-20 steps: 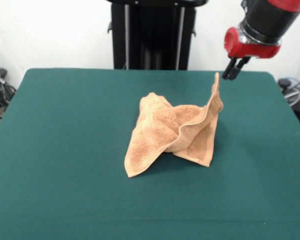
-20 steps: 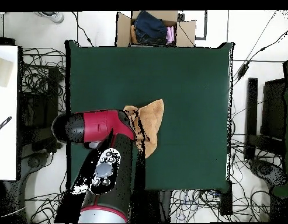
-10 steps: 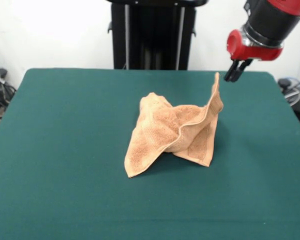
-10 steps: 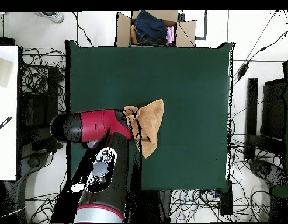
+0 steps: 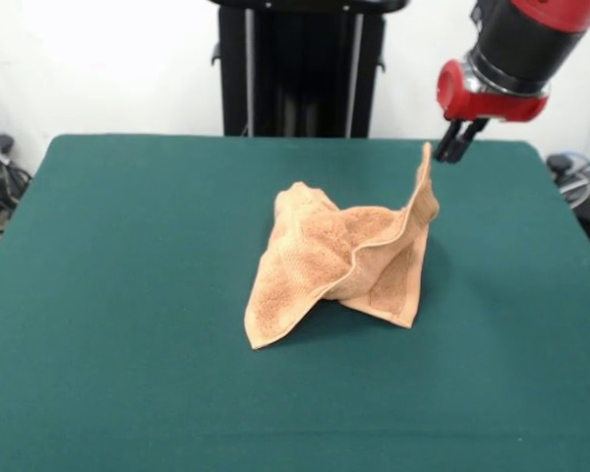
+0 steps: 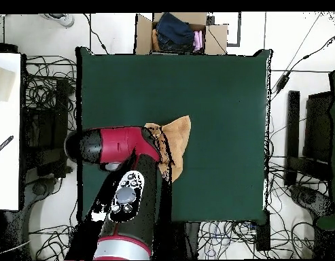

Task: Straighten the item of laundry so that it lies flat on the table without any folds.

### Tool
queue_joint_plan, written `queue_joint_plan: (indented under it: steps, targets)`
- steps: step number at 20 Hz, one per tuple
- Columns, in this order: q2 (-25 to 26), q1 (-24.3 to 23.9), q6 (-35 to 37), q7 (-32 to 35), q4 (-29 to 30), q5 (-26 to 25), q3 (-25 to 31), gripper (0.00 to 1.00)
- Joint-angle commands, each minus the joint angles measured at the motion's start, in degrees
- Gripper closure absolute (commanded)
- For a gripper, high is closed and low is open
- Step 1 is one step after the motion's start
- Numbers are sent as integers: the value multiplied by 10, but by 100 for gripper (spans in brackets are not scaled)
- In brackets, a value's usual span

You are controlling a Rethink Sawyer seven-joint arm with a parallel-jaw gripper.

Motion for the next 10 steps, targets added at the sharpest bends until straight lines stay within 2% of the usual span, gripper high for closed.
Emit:
queue_joint_plan:
  steps: [1, 10]
  targets:
    - [10, -27, -37, 118, 52, 27, 31, 100]
    - [13, -36, -32, 110, 46, 27, 35, 100]
